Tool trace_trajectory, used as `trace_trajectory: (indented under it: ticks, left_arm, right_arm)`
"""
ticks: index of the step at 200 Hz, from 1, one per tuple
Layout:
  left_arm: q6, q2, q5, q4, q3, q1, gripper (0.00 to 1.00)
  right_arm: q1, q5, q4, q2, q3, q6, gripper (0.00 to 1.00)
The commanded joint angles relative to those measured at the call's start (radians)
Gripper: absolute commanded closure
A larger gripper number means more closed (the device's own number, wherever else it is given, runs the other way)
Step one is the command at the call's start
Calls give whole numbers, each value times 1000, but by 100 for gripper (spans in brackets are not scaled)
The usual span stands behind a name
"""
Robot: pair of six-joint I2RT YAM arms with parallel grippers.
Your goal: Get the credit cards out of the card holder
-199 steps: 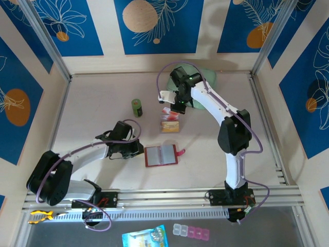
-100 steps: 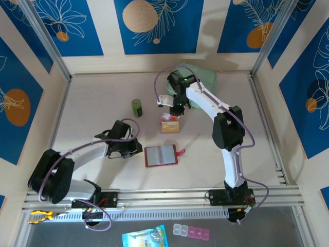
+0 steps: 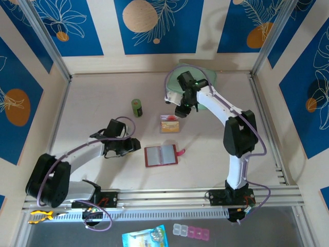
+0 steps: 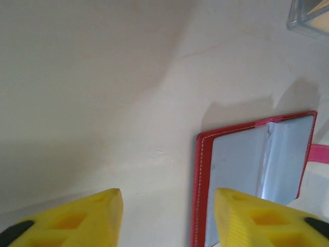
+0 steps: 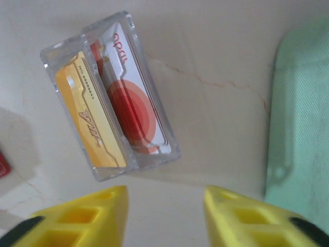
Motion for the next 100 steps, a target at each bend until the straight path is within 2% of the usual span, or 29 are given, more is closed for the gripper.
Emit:
trace_trajectory:
  ticks: [1, 4, 8, 27, 33, 62, 85, 100]
  left_arm:
    - [82, -38, -94, -81, 51, 38, 38]
    - [90, -39, -100, -85, 55, 42, 36]
    - [100, -40, -109, -94, 61, 48, 28]
    - [148, -50, -150, -121, 82, 80, 11]
    - [160, -53, -164, -125, 86, 90, 8]
    - [230, -52, -280, -149, 117, 135, 0]
    - [309, -49, -373, -131, 133, 163, 0]
    - [357, -58, -476, -102, 133, 169, 0]
  right_arm:
    - [-14, -40, 111, -88, -115, 111, 32]
    - [-16, -44, 122, -99, -135, 119, 25]
    - [-19, -46, 137, -111, -155, 131, 20]
    - [-32, -49, 201, -173, -261, 189, 10]
    - [-39, -46, 222, -191, -293, 208, 0]
    - [-72, -10, 329, -268, -449, 323, 1]
    - [-108, 24, 466, -342, -590, 426, 1]
    - [-145, 35, 572, -387, -685, 500, 1]
